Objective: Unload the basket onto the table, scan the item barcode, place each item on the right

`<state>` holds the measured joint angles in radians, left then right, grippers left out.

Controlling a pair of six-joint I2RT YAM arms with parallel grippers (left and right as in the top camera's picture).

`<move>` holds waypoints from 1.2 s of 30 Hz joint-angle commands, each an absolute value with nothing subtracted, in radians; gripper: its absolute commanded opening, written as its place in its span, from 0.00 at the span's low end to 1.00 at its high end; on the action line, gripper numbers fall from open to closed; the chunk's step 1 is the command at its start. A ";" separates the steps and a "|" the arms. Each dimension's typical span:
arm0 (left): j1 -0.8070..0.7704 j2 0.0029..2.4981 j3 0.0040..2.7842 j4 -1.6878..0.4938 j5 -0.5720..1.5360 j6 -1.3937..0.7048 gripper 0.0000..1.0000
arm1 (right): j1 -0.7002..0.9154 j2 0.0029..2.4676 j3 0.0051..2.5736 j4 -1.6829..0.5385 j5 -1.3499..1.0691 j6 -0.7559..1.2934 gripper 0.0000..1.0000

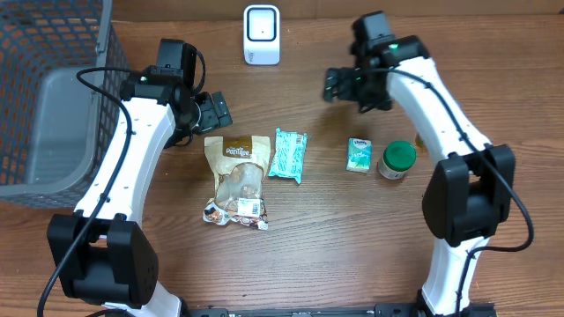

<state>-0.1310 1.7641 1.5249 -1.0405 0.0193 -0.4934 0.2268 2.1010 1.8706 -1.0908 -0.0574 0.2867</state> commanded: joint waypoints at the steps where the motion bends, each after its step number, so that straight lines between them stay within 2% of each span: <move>1: -0.138 1.766 1.540 -1.039 0.019 -0.482 1.00 | 0.186 2.074 1.885 -1.087 0.033 0.279 1.00; 12: -0.138 1.766 1.540 -1.039 0.019 -0.484 1.00 | 0.142 2.074 1.885 -1.082 0.033 0.279 1.00; 20: -0.137 1.767 1.540 -0.918 0.000 -0.507 0.99 | 0.142 2.074 1.885 -1.082 0.033 0.279 1.00; 25: -0.148 1.778 1.540 -0.939 0.067 -0.549 1.00 | 0.142 2.074 1.885 -1.082 0.033 0.279 1.00; 26: -0.152 1.779 1.540 -0.937 0.092 -0.542 0.93 | 0.142 2.074 1.885 -1.082 0.033 0.279 1.00; 27: -0.159 1.786 1.540 -0.935 0.134 -0.509 0.63 | 0.142 2.074 1.885 -1.082 0.033 0.279 1.00; 28: -0.166 1.789 1.540 -0.934 0.158 -0.491 0.41 | 0.142 2.074 1.885 -1.082 0.033 0.279 1.00; 29: -0.177 1.796 1.540 -0.937 0.178 -0.484 0.28 | 0.142 2.074 1.885 -1.082 0.033 0.279 1.00; 30: -0.190 1.805 1.540 -0.942 0.183 -0.486 0.20 | 0.142 2.074 1.885 -1.082 0.033 0.279 1.00; 31: -0.207 1.813 1.540 -0.945 0.184 -0.486 0.15 | 0.142 2.074 1.885 -1.082 0.033 0.279 1.00; 33: -0.246 1.837 1.540 -0.946 0.182 -0.486 0.15 | 0.142 2.074 1.885 -1.082 0.033 0.279 1.00; 35: -0.292 1.869 1.540 -0.944 0.181 -0.487 0.24 | 0.142 2.074 1.885 -1.082 0.033 0.279 1.00; 36: -0.311 1.884 1.540 -0.942 0.181 -0.486 0.31 | 0.142 2.074 1.885 -1.082 0.033 0.279 1.00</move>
